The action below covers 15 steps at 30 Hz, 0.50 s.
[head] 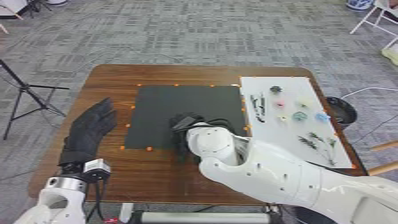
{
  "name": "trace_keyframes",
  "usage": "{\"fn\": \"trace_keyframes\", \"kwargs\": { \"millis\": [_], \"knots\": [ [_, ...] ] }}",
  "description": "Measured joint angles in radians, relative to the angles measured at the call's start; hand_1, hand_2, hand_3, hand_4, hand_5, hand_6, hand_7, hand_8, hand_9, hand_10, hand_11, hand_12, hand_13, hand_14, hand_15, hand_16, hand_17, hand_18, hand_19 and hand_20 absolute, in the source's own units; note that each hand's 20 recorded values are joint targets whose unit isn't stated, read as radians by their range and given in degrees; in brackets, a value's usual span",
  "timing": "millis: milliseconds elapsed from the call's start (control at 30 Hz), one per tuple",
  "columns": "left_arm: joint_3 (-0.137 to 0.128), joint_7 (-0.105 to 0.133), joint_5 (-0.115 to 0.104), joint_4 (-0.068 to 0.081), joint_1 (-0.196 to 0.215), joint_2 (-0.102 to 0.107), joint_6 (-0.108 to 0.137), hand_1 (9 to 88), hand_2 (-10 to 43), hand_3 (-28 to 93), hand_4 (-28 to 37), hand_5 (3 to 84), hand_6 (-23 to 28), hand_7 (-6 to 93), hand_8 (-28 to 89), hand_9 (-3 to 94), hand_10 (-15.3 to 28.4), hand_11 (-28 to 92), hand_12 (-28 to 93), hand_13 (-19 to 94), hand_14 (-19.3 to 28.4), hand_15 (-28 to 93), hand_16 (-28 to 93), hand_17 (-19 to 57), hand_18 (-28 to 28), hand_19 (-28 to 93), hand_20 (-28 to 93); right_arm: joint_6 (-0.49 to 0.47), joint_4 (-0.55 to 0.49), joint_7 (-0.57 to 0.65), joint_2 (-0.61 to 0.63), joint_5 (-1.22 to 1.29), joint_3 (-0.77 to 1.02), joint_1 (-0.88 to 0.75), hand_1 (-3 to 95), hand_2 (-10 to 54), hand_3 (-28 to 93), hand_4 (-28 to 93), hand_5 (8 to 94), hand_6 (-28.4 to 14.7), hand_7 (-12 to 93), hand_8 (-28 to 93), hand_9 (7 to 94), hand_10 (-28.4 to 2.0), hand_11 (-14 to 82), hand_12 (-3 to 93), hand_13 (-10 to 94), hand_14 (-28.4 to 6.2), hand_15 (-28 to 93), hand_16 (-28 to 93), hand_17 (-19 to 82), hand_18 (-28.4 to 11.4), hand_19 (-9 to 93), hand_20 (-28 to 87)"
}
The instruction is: Arrange flowers
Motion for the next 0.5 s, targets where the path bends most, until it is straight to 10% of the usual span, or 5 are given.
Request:
{"fn": "trace_keyframes", "kwargs": {
  "millis": [500],
  "knots": [
    [0.049, 0.012, 0.000, 0.015, -0.047, 0.008, -0.010, 26.4, -9.5, 74, -24.3, 29.5, 7.9, 1.4, -1, 14.9, 7.2, 7, 17, 14, 3.3, 5, 10, -4.3, 14.2, 25, 17, 0.297, 0.148, -0.053, -0.092, 0.005, -0.100, 0.039, 40.9, -9.5, 88, -23, 93.5, 0.2, 32, 26, 92.5, -6.5, 58.9, 49.0, 87, -6.5, 83, 44, 50, -23.9, 93, 56]
  ]
}}
